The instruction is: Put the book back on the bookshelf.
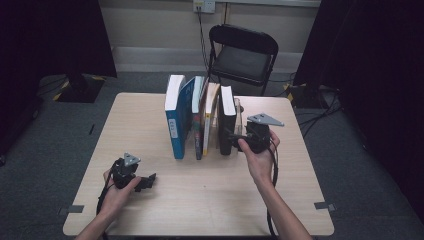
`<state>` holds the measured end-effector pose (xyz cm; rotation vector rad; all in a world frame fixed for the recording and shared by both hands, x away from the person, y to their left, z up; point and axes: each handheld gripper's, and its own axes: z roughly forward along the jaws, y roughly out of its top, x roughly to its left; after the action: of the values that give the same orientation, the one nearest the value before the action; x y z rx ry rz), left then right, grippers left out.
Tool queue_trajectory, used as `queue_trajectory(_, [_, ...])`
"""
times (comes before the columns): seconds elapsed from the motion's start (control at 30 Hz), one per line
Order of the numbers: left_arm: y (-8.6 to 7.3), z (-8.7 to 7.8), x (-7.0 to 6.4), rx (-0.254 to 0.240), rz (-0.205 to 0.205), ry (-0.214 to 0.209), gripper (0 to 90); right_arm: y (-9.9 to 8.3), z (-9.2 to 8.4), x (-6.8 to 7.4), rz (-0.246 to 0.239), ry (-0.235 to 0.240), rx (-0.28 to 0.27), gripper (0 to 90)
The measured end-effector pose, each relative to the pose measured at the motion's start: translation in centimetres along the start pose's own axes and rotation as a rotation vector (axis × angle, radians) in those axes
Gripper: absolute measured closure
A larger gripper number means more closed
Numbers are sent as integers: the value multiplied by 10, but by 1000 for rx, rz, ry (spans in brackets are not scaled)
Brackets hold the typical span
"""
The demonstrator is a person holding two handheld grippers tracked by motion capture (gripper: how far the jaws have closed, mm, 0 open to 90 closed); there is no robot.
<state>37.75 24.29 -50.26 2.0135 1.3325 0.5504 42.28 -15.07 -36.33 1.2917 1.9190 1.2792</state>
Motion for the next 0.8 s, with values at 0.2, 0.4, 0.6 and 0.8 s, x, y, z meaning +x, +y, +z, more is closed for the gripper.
queue_trajectory(0.2, [0, 0, 0, 0, 0, 0, 0, -24, -11, -14, 13, -7, 20, 147])
queue_trajectory(0.4, [0, 0, 0, 0, 0, 0, 0, -56, -21, -27, -14, -29, 89, 146])
queue_trajectory(0.6, [0, 0, 0, 1, 0, 0, 0, -78, -30, -46, 11, -57, 124, 143])
queue_trajectory(0.8, [0, 0, 0, 1, 0, 0, 0, -99, -42, -69, 45, -70, 154, 144])
